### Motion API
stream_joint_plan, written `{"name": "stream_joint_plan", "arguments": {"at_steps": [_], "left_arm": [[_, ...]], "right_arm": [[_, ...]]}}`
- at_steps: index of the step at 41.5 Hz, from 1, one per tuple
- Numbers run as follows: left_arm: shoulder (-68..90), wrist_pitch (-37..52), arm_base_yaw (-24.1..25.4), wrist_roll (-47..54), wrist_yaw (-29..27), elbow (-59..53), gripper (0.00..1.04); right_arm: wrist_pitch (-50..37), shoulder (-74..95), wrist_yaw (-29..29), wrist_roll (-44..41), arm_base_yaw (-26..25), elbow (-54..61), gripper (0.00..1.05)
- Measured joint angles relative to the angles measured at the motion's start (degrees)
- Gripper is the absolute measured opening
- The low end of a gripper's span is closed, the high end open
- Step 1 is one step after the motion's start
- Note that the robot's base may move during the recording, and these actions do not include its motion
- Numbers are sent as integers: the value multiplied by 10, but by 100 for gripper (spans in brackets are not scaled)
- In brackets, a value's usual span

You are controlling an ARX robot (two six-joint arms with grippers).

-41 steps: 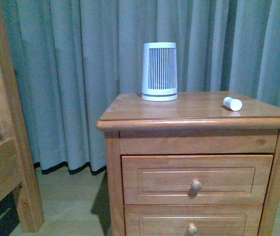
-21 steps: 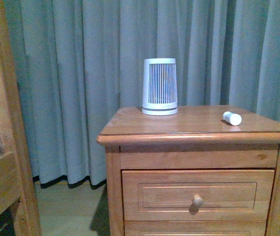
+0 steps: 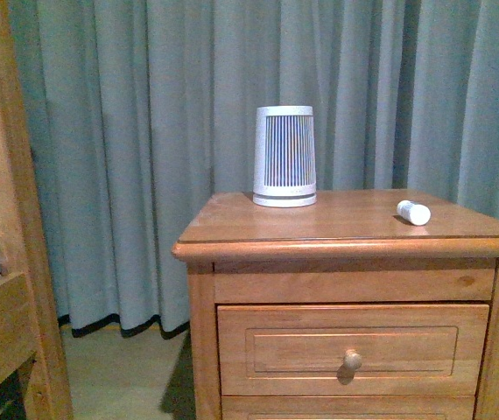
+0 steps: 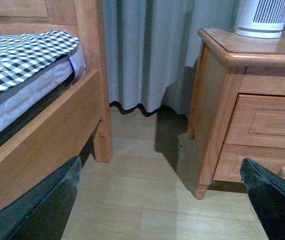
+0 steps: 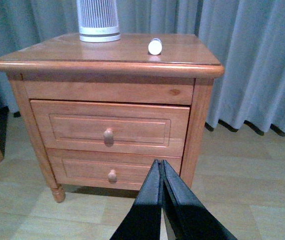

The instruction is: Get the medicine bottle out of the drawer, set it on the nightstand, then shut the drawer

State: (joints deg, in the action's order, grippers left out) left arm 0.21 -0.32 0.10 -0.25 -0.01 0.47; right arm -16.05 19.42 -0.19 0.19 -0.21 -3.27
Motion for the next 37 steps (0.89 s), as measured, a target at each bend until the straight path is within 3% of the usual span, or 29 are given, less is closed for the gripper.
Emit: {"name": "stream_joint_plan", "arguments": {"at_steps": [27,32,37], "left_arm": [[0,0,0,0,0,0,98],[0,0,0,0,0,0,98],[0,0,0,0,0,0,98]], "right_arm": [[59,-94,1,0,0,25,3],[149,-167,2,0,0,24,3],[158,-189,2,0,0,24,3]]}}
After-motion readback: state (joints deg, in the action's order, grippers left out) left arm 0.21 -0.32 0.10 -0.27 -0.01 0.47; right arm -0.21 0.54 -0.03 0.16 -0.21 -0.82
